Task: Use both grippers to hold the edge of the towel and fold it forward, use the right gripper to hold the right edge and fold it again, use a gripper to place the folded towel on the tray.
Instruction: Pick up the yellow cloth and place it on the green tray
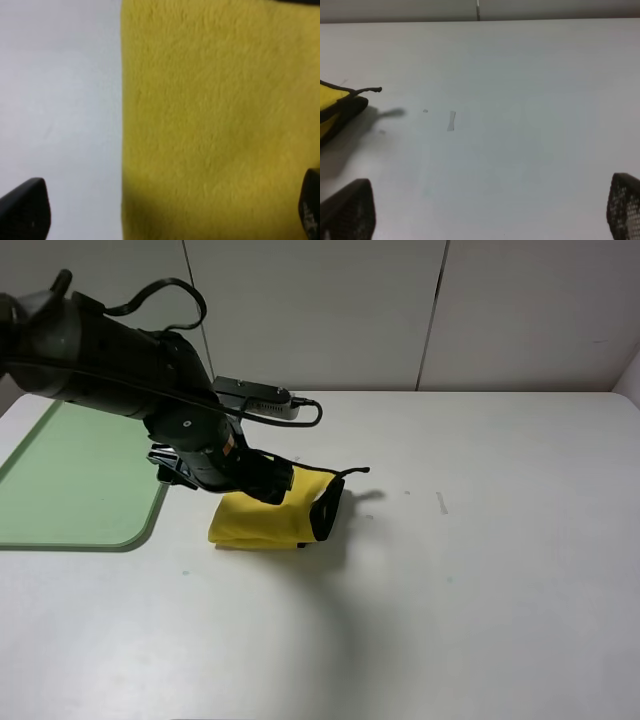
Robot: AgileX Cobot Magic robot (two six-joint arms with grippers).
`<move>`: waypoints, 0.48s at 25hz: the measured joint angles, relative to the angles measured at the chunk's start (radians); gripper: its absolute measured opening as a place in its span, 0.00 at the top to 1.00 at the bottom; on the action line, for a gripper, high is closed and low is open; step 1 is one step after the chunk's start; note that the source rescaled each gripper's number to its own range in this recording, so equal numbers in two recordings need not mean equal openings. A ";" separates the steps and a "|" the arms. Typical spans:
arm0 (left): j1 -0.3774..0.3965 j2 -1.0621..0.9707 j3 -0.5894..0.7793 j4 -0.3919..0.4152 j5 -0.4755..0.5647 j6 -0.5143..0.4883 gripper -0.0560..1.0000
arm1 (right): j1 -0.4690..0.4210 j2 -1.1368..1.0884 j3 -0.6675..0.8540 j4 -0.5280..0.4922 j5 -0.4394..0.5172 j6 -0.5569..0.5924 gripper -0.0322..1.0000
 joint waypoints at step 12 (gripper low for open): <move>0.022 0.129 0.004 -0.025 -0.149 0.000 0.00 | 0.000 0.000 0.000 0.000 0.000 0.000 0.00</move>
